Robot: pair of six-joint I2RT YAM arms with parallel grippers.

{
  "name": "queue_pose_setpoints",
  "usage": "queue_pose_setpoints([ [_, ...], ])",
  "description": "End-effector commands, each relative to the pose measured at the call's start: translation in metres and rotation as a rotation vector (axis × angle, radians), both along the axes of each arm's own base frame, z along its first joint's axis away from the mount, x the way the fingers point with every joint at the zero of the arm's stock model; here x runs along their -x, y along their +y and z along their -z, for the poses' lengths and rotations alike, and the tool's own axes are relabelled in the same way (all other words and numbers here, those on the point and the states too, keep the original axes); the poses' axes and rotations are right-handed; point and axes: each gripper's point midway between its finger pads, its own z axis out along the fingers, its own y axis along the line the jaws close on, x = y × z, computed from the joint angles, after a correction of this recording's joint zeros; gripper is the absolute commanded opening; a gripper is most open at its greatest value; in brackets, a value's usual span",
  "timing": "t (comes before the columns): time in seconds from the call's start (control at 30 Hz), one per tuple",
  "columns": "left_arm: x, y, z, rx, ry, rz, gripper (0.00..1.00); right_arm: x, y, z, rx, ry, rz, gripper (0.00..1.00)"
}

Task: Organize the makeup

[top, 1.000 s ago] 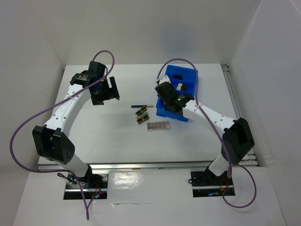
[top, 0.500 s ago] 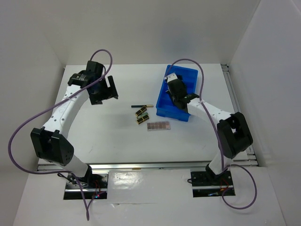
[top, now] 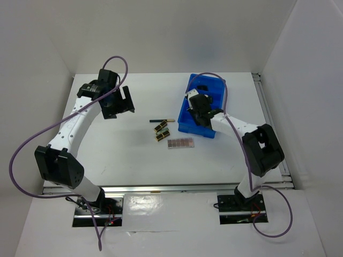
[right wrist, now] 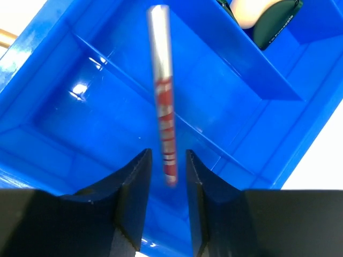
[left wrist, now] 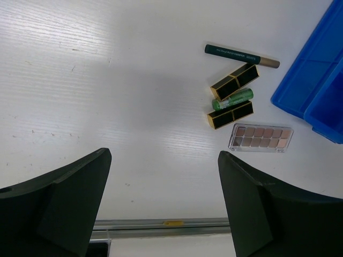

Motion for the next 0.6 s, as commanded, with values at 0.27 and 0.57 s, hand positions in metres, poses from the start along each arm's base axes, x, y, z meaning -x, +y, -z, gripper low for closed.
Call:
queue_pose_setpoints([
  [0.27,-0.003,0.001,-0.021,0.020,-0.068,-0.011,0.95,-0.030,0.011,-0.050,-0.044,-0.114,0.027,0.42],
  [0.57,-0.006,0.030,-0.024,-0.020,-0.057,-0.130,0.95,-0.023,0.114,-0.093,-0.235,-0.076,-0.200,0.64],
])
